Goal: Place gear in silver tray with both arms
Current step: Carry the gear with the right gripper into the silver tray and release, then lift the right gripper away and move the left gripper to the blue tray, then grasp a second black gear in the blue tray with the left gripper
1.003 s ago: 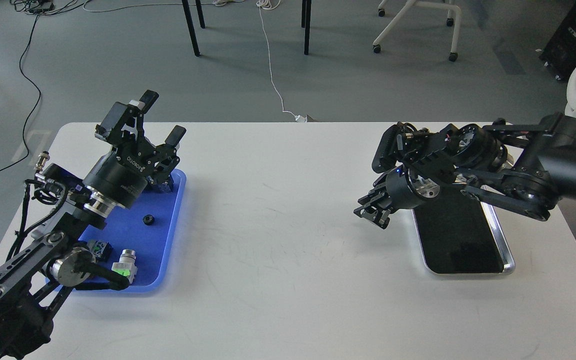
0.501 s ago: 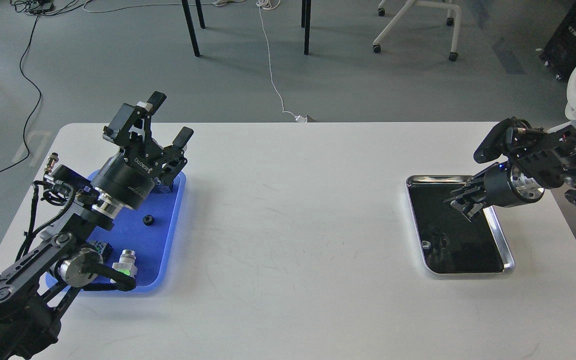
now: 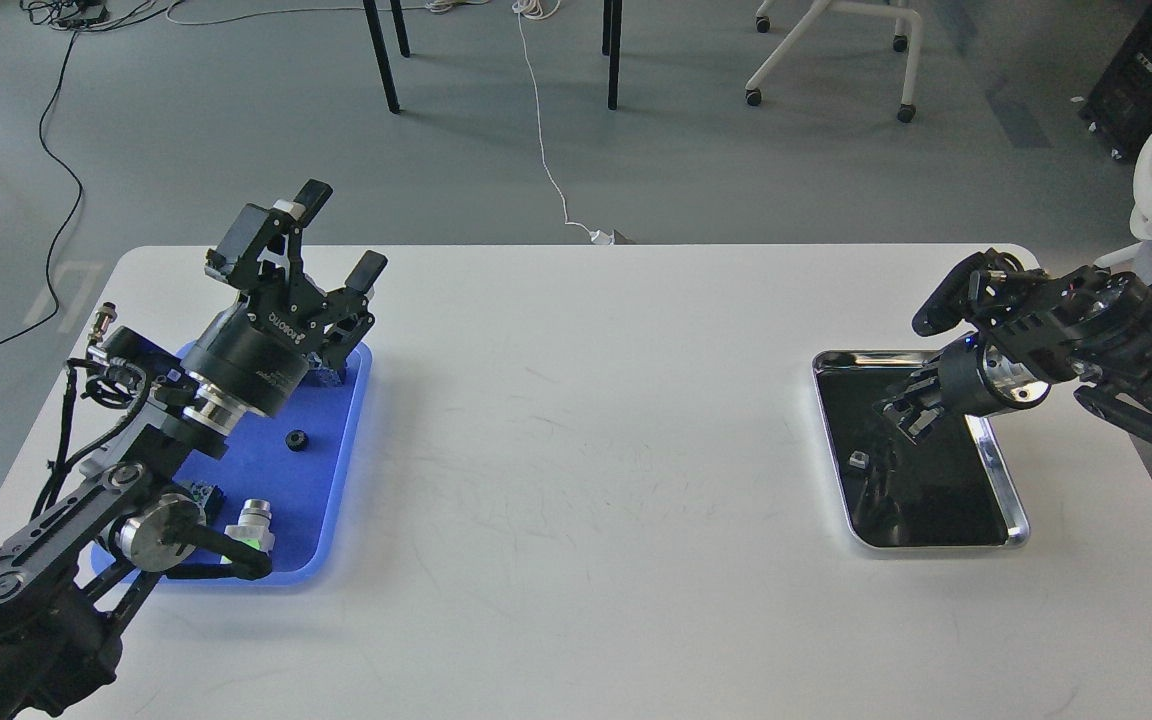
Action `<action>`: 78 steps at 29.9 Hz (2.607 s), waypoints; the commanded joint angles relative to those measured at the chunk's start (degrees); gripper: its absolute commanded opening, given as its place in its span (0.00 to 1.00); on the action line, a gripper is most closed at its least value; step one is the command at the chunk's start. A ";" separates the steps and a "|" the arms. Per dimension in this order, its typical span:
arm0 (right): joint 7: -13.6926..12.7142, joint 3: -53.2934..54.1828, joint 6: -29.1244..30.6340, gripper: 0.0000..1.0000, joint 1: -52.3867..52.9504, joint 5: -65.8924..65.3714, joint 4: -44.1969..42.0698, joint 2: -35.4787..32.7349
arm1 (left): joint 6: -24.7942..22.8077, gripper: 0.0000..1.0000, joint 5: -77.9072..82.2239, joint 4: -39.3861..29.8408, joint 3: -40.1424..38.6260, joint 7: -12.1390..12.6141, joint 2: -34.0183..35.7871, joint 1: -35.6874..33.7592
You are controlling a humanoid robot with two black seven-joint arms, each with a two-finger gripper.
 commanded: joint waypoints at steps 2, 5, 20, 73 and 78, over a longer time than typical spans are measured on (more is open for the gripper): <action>0.00 -0.17 0.00 0.24 -0.28 0.00 -0.59 0.20 | -0.01 0.98 0.00 0.00 0.00 0.00 0.09 0.00; 0.00 -0.17 0.00 0.25 -0.72 0.00 -0.67 -0.06 | -0.01 0.98 0.00 0.00 0.00 0.00 0.09 0.00; 0.00 4.99 -0.09 0.97 -0.46 2.89 0.03 -2.25 | 0.35 0.98 0.00 0.09 -0.53 0.00 0.62 0.09; 0.00 31.65 0.88 0.98 -22.78 89.82 5.57 2.05 | -4.93 0.60 83.43 13.62 46.84 0.00 20.04 -33.66; 0.00 31.65 0.88 0.98 -22.78 89.82 5.57 2.05 | -4.84 0.47 83.43 15.29 46.84 0.00 19.87 -33.66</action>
